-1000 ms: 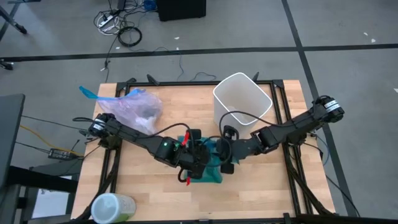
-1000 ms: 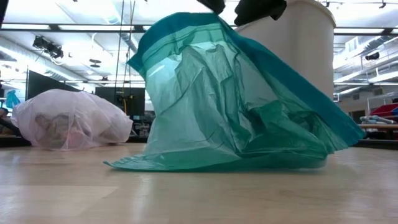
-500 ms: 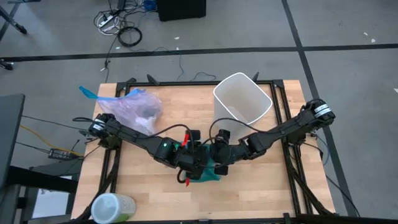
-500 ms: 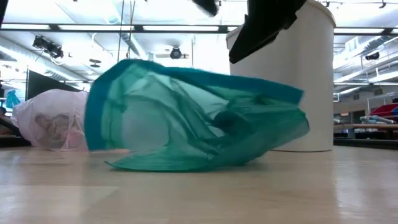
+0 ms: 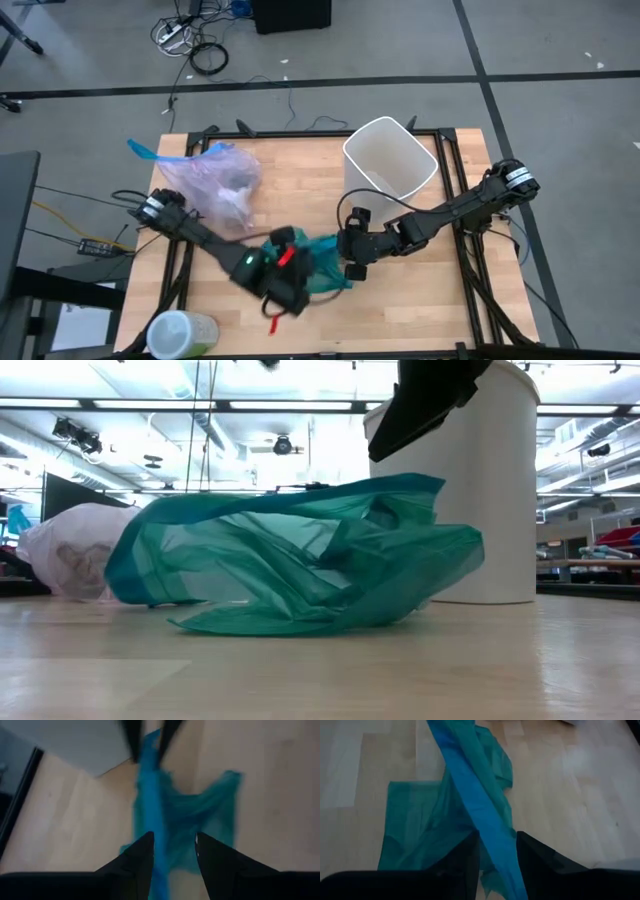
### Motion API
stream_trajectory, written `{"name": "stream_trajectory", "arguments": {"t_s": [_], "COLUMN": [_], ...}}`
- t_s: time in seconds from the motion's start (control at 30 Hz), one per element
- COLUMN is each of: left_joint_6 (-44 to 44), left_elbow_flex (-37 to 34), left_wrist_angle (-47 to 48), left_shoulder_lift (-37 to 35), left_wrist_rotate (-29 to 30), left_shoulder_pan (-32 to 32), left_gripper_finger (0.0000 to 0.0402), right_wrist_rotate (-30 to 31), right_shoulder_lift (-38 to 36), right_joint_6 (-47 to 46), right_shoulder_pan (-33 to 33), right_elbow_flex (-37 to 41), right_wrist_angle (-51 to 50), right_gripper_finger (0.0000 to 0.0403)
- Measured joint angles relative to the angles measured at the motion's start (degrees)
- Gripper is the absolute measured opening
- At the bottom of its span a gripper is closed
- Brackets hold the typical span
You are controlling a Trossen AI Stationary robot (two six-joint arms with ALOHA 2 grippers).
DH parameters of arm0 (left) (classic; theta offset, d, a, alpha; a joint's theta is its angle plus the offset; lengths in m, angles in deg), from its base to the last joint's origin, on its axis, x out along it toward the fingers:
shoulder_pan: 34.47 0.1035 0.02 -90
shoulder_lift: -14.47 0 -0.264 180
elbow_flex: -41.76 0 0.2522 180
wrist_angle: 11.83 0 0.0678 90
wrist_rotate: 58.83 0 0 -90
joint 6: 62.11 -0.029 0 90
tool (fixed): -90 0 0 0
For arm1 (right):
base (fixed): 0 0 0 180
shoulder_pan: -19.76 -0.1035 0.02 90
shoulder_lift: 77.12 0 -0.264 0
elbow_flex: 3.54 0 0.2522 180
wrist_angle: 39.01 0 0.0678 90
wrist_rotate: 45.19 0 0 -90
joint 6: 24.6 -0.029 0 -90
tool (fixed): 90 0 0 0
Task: Place trash/remove bag and relplace
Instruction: Put the blue trash bag into the white trash bin
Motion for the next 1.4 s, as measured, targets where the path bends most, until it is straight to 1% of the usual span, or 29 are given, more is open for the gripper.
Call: {"name": "stream_trajectory", "arguments": {"t_s": [0.07, 0.13, 0.2, 0.27, 0.33, 0.5, 0.6, 0.67, 0.8, 0.87, 1.1, 1.4], "left_joint_6": [0.06, 0.95, 3.39, 6.66, 10.30, 15.49, 20.33, 24.98, 33.86, 35.91, 34.12, 32.71], "left_elbow_flex": [0.00, -0.18, -0.76, -1.92, -3.66, -6.30, -7.59, -8.61, -11.08, -11.90, -14.36, -15.09], "left_wrist_angle": [-1.57, -1.76, -2.22, -2.16, -2.02, -2.37, -2.07, -0.05, 4.77, 7.19, 0.89, -0.91], "left_shoulder_lift": [0.00, 0.12, 0.47, 1.29, 2.35, 6.67, 8.70, 9.21, 9.25, 9.25, 9.22, 9.89], "left_wrist_rotate": [0.70, 2.72, 8.13, 14.12, 16.41, 13.17, 13.05, 13.25, 16.02, 16.65, 16.84, 18.69], "left_shoulder_pan": [-3.46, -6.98, -9.87, -11.35, -11.61, -10.36, -9.69, -9.60, -9.62, -9.55, -8.96, -7.39], "left_gripper_finger": [0.0152, 0.0152, 0.0152, 0.0152, 0.0152, 0.0152, 0.0152, 0.0152, 0.0152, 0.0152, 0.0152, 0.0152], "right_wrist_rotate": [-0.37, -0.47, -0.48, -0.50, -0.57, -0.55, -0.55, -0.58, -0.55, -0.53, -0.57, -0.87], "right_shoulder_lift": [0.00, 0.00, 0.00, 0.01, 0.09, 0.13, 0.13, 0.13, 0.15, 0.17, 0.17, 0.20], "right_joint_6": [0.00, 0.02, 0.00, 0.02, 0.02, -0.09, -0.11, -0.30, -1.80, -2.03, -2.03, -2.01], "right_shoulder_pan": [-0.01, -0.02, -0.02, 0.00, 0.14, 0.29, 0.27, 0.27, 0.02, -0.14, -0.35, -0.35], "right_elbow_flex": [0.00, 0.00, 0.00, 0.00, 0.00, 0.00, 0.00, 0.00, 0.00, 0.00, 0.00, 0.00], "right_wrist_angle": [0.07, 0.07, 0.23, 0.53, 1.02, 1.11, 1.06, 0.83, 0.55, 0.56, 0.57, 0.57], "right_gripper_finger": [0.0116, 0.0116, 0.0116, 0.0115, 0.0115, 0.0115, 0.0114, 0.0114, 0.0113, 0.0112, 0.0112, 0.0112]}}
